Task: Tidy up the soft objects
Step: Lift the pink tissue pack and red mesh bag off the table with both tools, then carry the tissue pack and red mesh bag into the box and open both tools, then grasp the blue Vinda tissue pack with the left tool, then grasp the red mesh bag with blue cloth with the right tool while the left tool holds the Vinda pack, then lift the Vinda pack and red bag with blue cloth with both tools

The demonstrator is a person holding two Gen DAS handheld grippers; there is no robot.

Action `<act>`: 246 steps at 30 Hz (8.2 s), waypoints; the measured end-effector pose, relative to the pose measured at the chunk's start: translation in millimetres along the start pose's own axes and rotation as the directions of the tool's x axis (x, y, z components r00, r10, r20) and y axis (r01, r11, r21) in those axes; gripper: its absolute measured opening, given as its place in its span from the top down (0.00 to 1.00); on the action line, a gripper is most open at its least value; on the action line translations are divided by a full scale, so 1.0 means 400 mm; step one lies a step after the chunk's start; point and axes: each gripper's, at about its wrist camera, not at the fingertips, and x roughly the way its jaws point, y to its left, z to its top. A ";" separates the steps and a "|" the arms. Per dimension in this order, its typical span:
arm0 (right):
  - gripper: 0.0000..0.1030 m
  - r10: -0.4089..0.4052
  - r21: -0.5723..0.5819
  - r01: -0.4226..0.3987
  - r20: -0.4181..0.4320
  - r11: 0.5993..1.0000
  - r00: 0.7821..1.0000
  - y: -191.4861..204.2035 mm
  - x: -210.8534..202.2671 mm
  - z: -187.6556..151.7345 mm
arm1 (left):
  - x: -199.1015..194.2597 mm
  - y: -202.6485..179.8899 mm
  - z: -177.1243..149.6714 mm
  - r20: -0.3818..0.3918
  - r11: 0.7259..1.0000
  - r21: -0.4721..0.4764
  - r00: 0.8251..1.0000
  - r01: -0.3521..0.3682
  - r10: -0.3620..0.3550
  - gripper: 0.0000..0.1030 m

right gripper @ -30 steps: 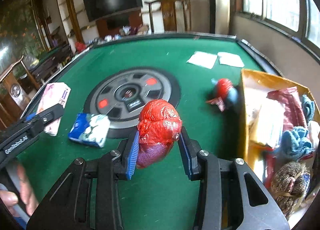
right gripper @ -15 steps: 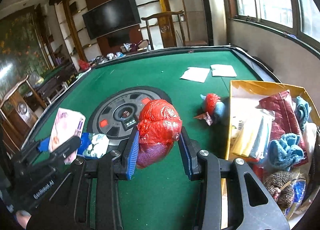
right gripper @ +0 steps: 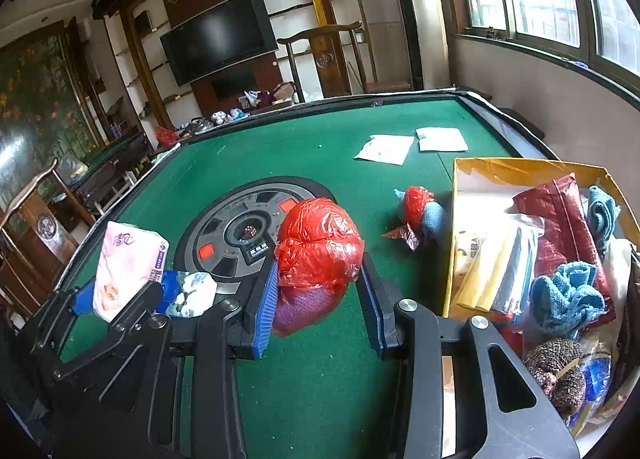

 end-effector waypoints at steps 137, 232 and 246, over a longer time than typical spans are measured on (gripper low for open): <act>0.47 -0.008 0.114 0.005 0.026 0.993 1.000 -0.250 -0.056 0.117 | 0.222 0.033 -0.043 -0.418 0.988 -0.111 0.897 0.106 -0.143 0.44; 0.67 -0.060 -0.235 0.004 -0.234 0.972 0.970 0.062 0.136 -0.084 | 0.212 0.024 -0.046 -0.363 0.992 -0.071 0.924 0.100 -0.119 0.49; 0.67 -0.042 -0.207 0.010 -0.151 0.978 0.988 0.059 0.105 -0.059 | 0.159 0.050 -0.014 -0.252 0.996 -0.084 0.967 0.015 -0.036 0.49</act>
